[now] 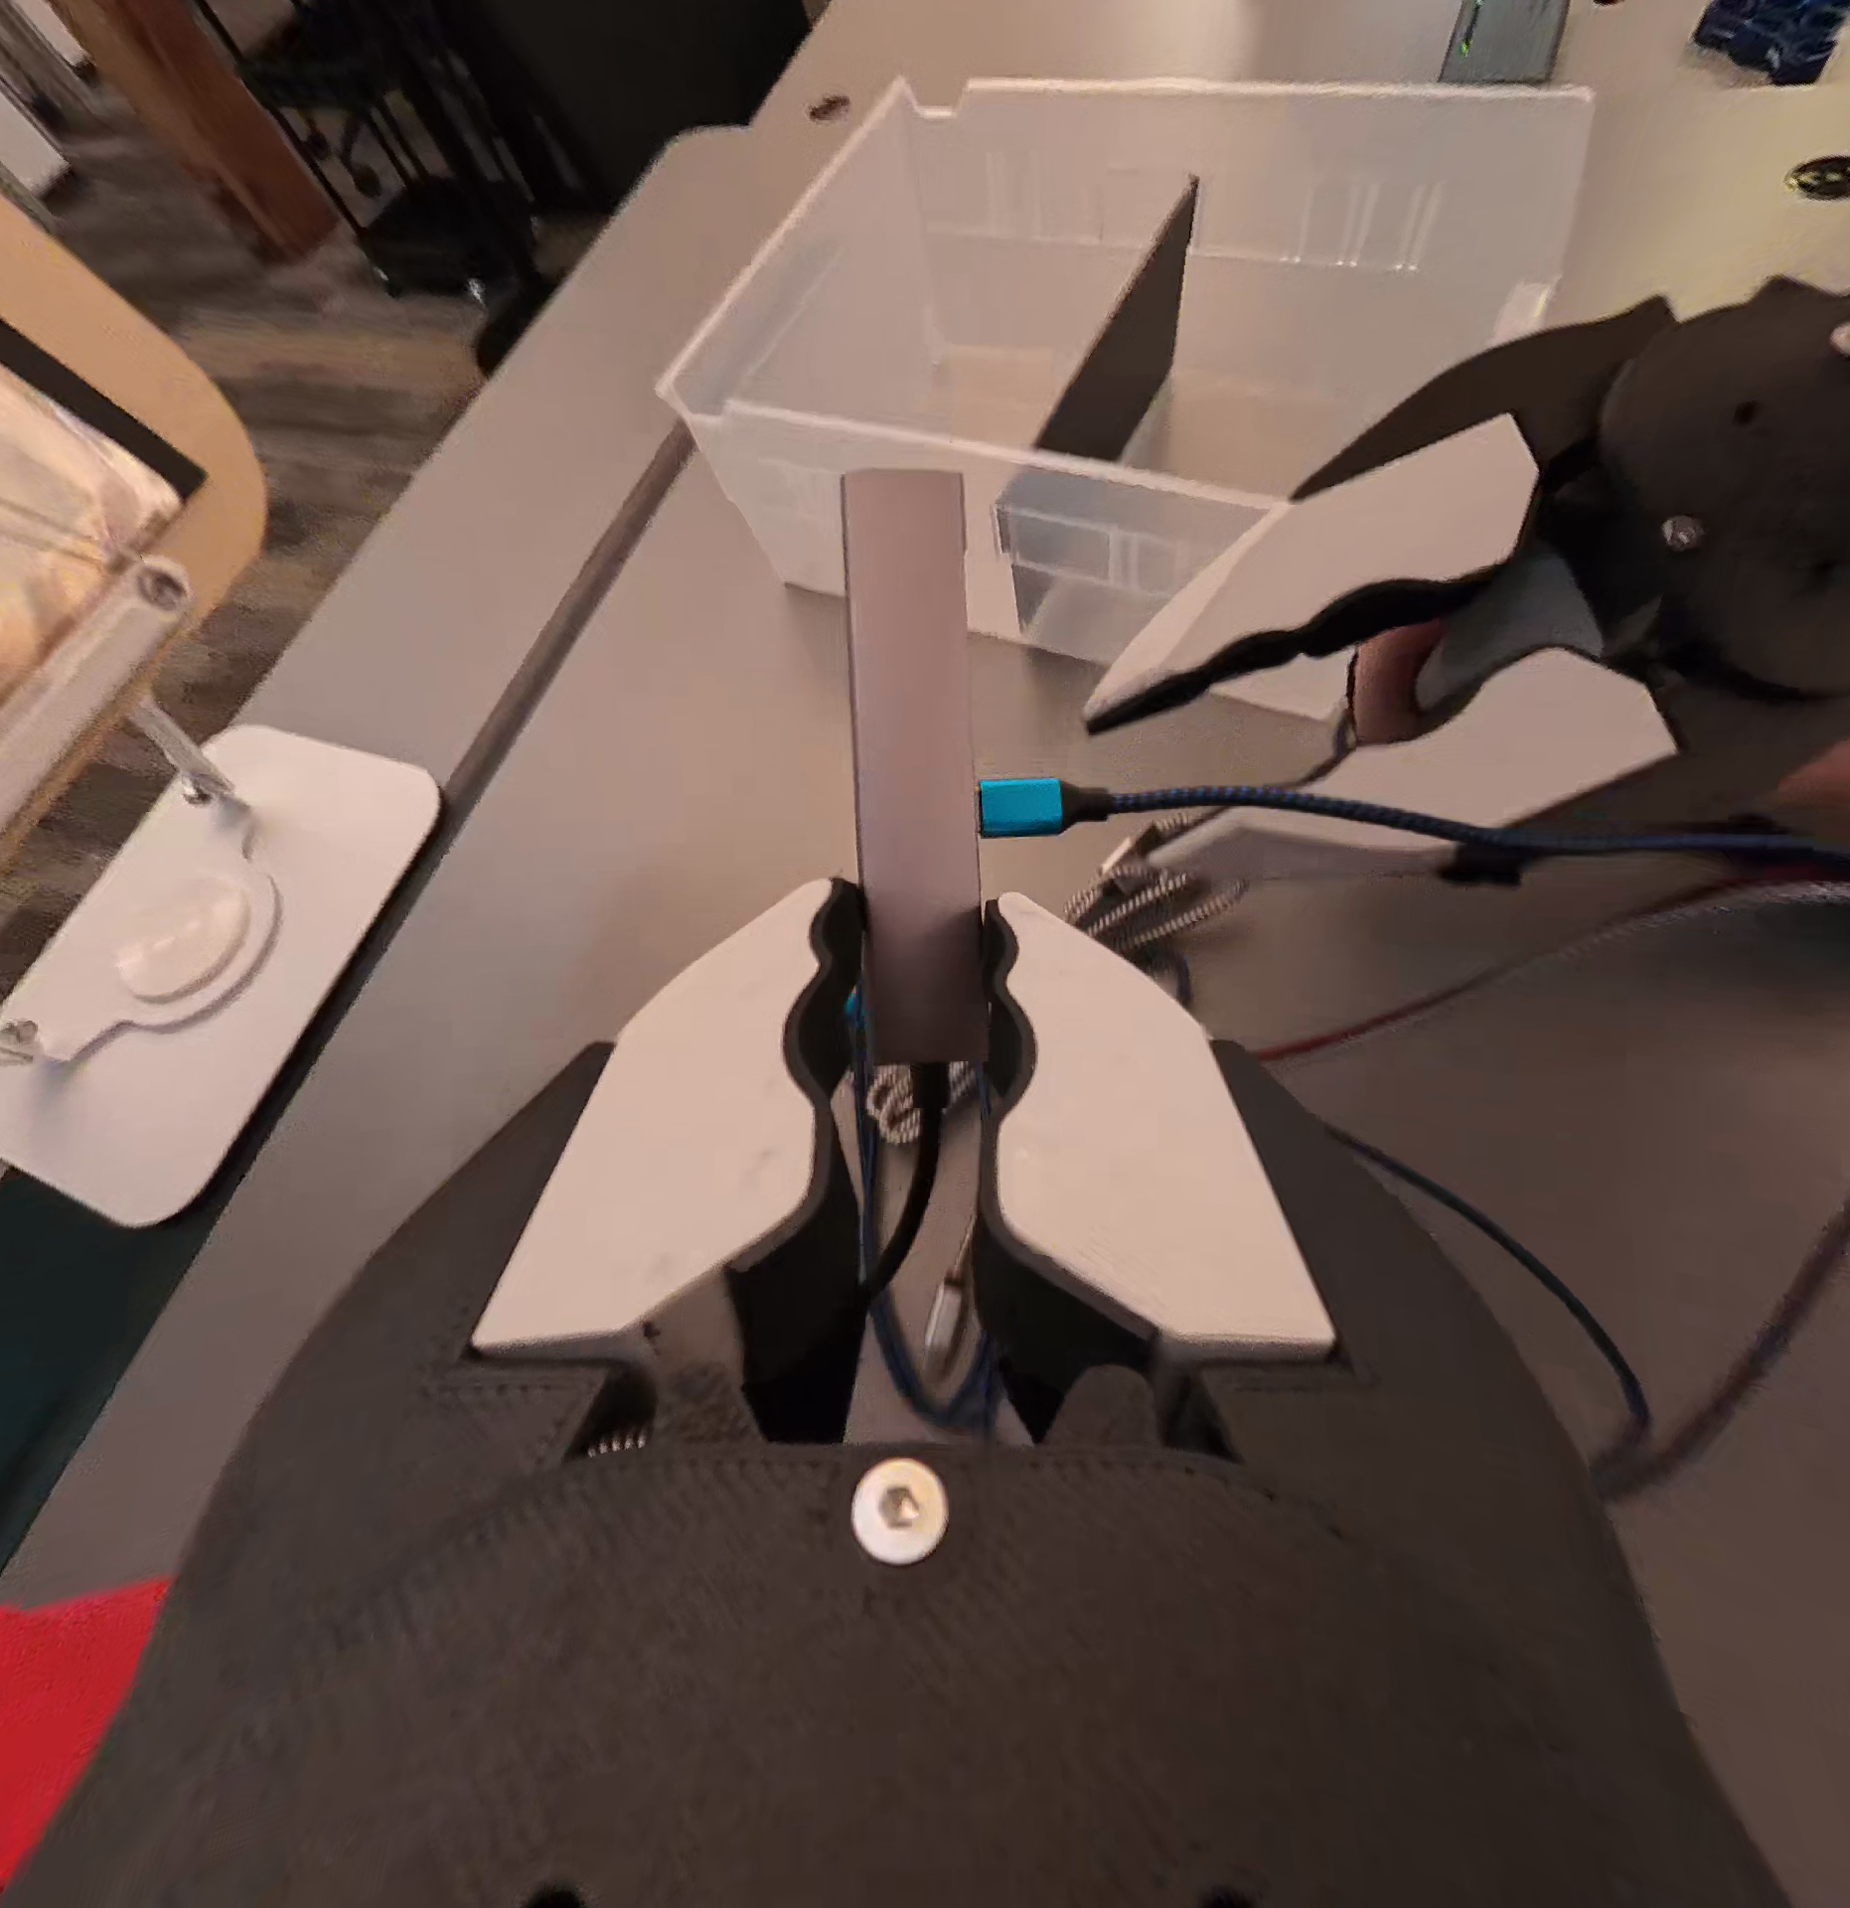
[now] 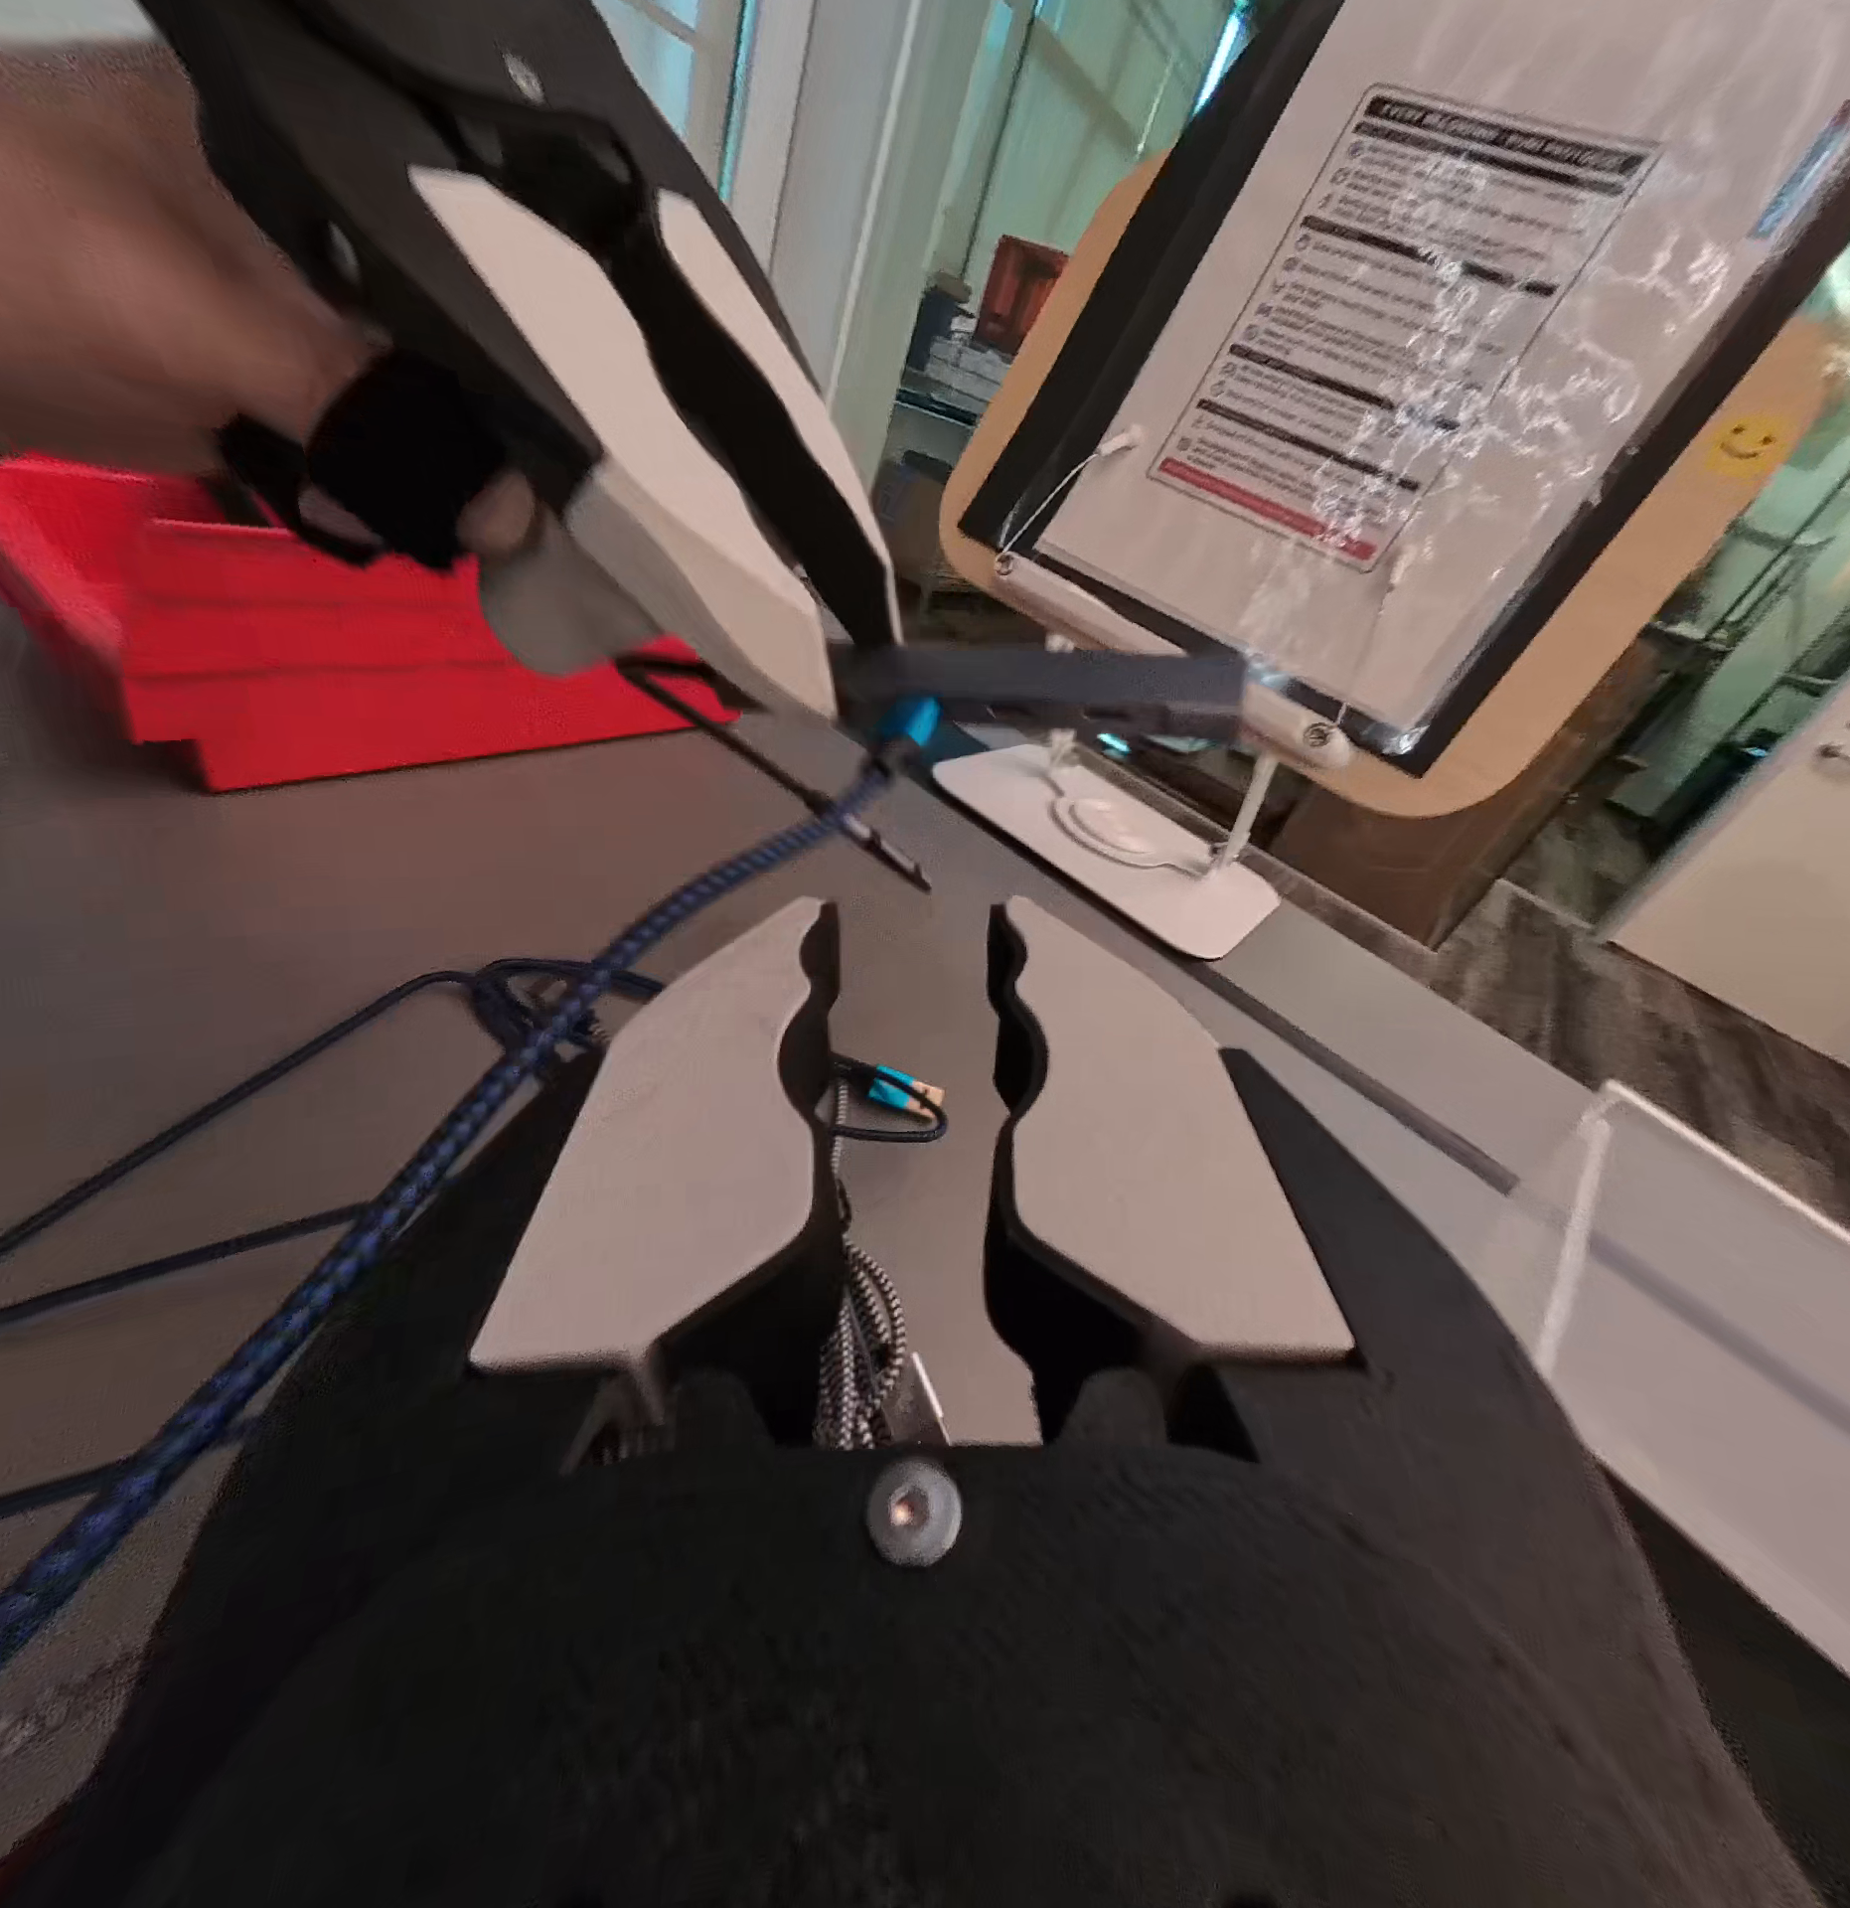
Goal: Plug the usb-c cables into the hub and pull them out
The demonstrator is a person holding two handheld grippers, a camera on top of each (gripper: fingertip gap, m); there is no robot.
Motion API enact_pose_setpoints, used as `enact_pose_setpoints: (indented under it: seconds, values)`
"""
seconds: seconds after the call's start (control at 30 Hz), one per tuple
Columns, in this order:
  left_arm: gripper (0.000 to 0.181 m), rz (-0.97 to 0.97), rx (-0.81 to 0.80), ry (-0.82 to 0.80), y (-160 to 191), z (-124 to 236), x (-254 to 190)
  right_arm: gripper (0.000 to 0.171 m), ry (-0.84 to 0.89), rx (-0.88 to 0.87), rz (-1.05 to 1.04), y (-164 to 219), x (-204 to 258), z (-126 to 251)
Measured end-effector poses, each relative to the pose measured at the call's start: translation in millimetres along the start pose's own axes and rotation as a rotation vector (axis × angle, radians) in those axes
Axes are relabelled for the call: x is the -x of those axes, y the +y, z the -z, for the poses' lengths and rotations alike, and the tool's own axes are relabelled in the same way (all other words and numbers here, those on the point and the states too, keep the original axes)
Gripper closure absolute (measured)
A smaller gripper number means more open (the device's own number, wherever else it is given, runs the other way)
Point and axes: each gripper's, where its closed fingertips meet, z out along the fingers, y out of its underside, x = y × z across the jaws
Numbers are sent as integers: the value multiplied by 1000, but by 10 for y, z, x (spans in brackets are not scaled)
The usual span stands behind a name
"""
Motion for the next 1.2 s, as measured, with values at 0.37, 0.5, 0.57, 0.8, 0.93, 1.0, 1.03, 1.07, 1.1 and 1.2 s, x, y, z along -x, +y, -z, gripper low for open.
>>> enact_pose_setpoints:
  seconds: [0.37, 0.5, 0.57, 0.8, 0.93, 1.0, 1.03, 1.07, 1.1, 1.2]
  values:
    - [159, -75, 325, 153, 640, 334, 18, 137, -114, 367, -171, 704, 153, -159]
    - [159, -96, 378, 157, 751, 323, 33, 131, -147, 518, -67, 985, 309, -224]
    - [159, -83, 388, 146, 780, 330, 77, 130, -142, 582, -18, 1108, 300, -246]
    - [159, -48, 445, 136, 925, 376, 175, 135, -271, 710, -84, 1313, 408, -289]
    - [159, -20, 460, 118, 964, 321, 220, 148, -279, 865, -125, 1307, 390, -57]
    - [159, 1, 475, 107, 993, 269, 237, 155, -200, 929, -14, 1269, 258, 98]
    - [159, 15, 478, 98, 1003, 227, 247, 155, -172, 959, 27, 1233, 209, 178]
    - [159, 33, 477, 86, 1010, 174, 261, 155, -168, 984, 49, 1189, 188, 253]
    - [159, 61, 484, 80, 1032, 118, 268, 155, -174, 1006, 54, 1146, 180, 324]
    - [160, 116, 515, 72, 1136, -63, 266, 155, -234, 1129, 49, 1076, 168, 586]
